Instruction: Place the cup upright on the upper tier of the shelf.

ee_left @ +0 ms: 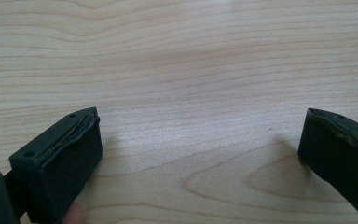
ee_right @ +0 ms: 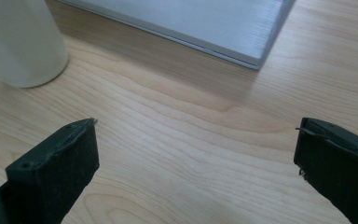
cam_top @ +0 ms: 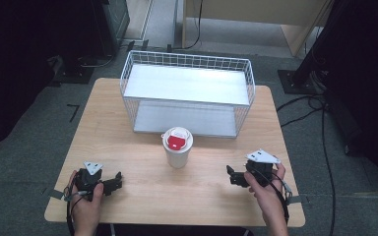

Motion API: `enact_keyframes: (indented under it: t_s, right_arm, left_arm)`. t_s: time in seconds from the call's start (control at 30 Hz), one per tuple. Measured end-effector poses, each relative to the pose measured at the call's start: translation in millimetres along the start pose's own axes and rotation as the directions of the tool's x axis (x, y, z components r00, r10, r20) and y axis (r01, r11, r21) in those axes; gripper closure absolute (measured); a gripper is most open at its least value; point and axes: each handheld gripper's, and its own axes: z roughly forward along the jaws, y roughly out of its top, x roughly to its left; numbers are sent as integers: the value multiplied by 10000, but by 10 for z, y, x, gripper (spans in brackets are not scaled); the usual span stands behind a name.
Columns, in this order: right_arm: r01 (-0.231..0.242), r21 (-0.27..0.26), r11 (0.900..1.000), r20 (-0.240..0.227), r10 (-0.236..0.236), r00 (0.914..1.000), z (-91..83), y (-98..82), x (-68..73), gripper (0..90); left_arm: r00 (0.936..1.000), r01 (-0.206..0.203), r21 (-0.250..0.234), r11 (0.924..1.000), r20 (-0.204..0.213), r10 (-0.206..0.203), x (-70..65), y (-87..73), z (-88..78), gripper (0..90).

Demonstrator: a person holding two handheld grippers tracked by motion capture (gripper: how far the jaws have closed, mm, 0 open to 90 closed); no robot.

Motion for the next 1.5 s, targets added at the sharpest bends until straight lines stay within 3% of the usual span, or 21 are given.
enact_keyframes:
  t_s: [0.4, 0.83, 1.1, 1.23, 1.5]
  right_arm:
    - [50, -128, 9999, -575, -58, 9983, 163, 123, 261, 5]
    - [492, -315, 9983, -1202, -527, 9913, 328, 230, 589, 5]
    - [491, -420, 9979, -1739, -557, 9832, 409, 257, 772, 6]
    - [435, -561, 9975, -1793, -530, 9824, 437, 271, 842, 48]
    - [291, -774, 9966, -2049, -445, 9778, 518, 311, 986, 51]
  left_arm:
    - [10000, -5, 0, 10000, 1, 5, 0, 0, 0, 0]
    - [10000, -5, 0, 10000, 1, 5, 0, 0, 0, 0]
    - [10000, 0, 0, 10000, 3, 0, 0, 0, 0, 0]
    - [10000, -7, 2, 10000, 3, 7, 1, 0, 0, 0]
    - [10000, -21, 16, 10000, 5, 21, 1, 1, -1, 0]
